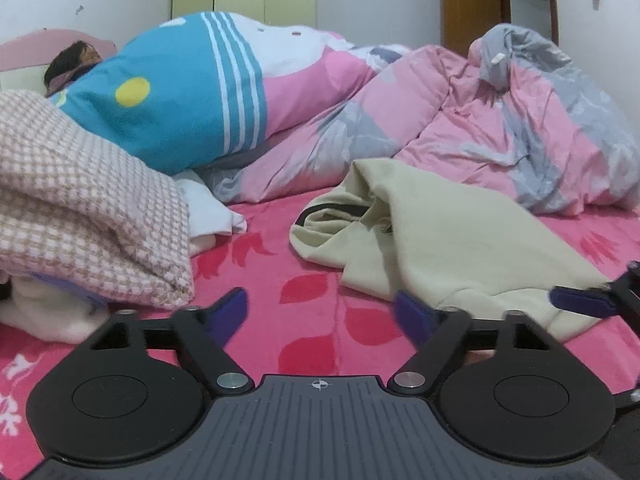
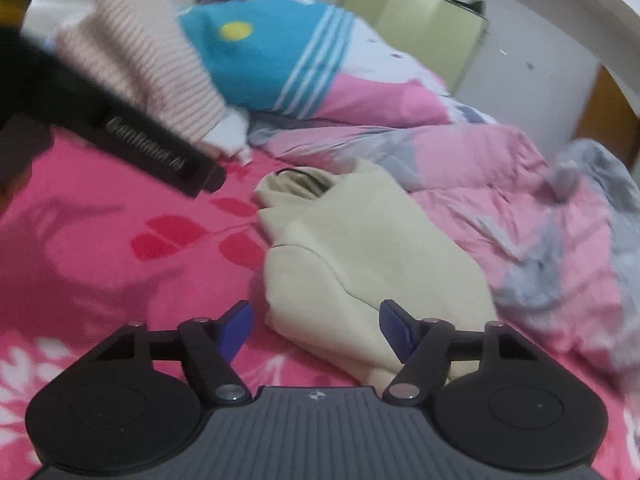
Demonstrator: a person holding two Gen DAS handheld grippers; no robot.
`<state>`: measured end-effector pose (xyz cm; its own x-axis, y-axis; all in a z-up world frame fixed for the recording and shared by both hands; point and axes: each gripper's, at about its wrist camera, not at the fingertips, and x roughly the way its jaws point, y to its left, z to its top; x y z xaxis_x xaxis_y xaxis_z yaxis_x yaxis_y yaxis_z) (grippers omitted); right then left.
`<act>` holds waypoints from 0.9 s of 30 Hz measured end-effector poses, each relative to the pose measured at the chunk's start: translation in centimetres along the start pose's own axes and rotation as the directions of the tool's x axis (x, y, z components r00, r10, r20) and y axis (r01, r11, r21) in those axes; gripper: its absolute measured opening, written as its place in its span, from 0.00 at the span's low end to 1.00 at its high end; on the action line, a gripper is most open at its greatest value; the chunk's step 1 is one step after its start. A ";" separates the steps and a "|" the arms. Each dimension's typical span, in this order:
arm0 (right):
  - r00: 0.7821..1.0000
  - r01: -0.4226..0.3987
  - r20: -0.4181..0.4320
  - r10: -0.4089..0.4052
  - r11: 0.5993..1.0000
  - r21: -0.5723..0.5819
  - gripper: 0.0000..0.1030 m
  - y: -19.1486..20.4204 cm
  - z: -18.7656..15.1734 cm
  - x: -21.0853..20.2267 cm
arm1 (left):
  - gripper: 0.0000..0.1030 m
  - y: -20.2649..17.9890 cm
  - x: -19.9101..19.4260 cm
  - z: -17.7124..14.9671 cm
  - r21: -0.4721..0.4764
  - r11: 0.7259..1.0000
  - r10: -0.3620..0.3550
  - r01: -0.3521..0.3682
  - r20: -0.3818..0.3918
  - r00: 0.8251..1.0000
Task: Fold clothes
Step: 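Grasp the beige hoodie edge with the left gripper while the right gripper grasps another edge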
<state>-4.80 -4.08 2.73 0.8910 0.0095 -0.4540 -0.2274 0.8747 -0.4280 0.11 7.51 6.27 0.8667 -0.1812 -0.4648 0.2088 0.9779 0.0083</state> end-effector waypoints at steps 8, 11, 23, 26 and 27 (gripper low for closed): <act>0.998 0.043 -0.048 -0.044 0.999 -0.013 0.44 -0.7 -0.5 3.5 | 0.54 -0.3 2.6 -0.3 0.043 0.999 -0.013 0.014 -0.013 1.000; 0.997 0.076 -0.012 -0.075 0.993 0.086 0.35 -2.6 0.0 1.8 | 0.55 -0.9 2.9 -0.3 0.077 0.997 -0.026 0.026 -0.005 1.000; 0.986 0.149 0.037 -0.160 0.968 0.199 0.28 -7.4 0.2 0.5 | 1.00 -4.4 8.8 0.8 0.271 0.960 -0.068 0.070 -0.017 0.998; 0.986 0.152 0.044 -0.160 0.976 0.158 0.33 -6.8 -0.3 1.0 | 0.99 -4.4 10.6 1.4 0.250 0.965 -0.074 0.079 -0.028 0.997; 0.987 0.151 0.039 -0.158 0.978 0.144 0.35 -6.6 -0.4 1.4 | 0.98 -4.3 11.0 1.6 0.243 0.966 -0.080 0.085 -0.031 0.996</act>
<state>-2.22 -10.01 4.65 0.9303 -0.1098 -0.3500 -0.0316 0.9266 -0.3748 9.51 1.13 2.53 0.8325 -0.2555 -0.4916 0.3858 0.9042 0.1834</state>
